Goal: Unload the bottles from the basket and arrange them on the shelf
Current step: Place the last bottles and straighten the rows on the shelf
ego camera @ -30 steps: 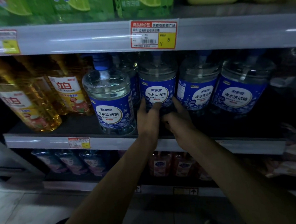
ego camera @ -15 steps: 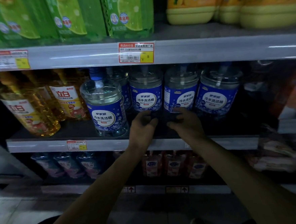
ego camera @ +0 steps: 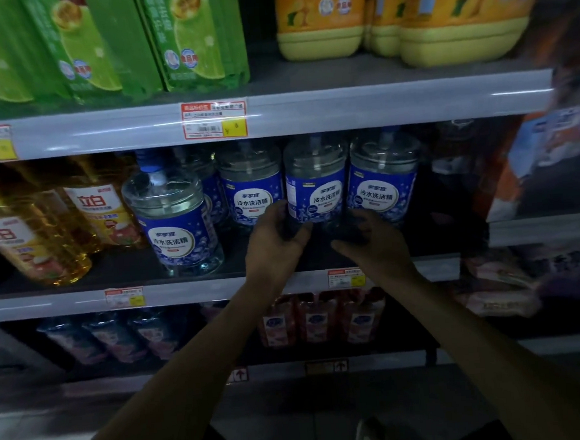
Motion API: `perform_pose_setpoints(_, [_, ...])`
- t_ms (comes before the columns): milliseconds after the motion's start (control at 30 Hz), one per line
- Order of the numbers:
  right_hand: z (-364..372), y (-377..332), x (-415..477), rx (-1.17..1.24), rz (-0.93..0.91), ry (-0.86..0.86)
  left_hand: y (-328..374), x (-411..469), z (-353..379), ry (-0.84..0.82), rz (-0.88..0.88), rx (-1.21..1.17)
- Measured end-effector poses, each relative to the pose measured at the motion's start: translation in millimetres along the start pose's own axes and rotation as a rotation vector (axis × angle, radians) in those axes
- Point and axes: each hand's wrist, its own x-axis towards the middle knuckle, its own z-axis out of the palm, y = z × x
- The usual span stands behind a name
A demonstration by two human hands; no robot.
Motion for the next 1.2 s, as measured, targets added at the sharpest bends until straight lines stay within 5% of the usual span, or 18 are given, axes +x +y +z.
perform_pose_setpoints(533, [-15.8,19.1,22.8,-0.074,-0.012,0.030,2.1,31.1,71.9,0.246,-0.168,-0.264])
perform_pose_setpoints(933, [-21.5,19.1,21.2,-0.048,0.002,0.041,-3.2,31.2,79.3,0.299,-0.124,0.055])
perform_pose_setpoints(1200, [-25.2,11.9,13.3,-0.070,0.004,0.036,-3.9,45.3,84.6,0.327,-0.144,-0.061])
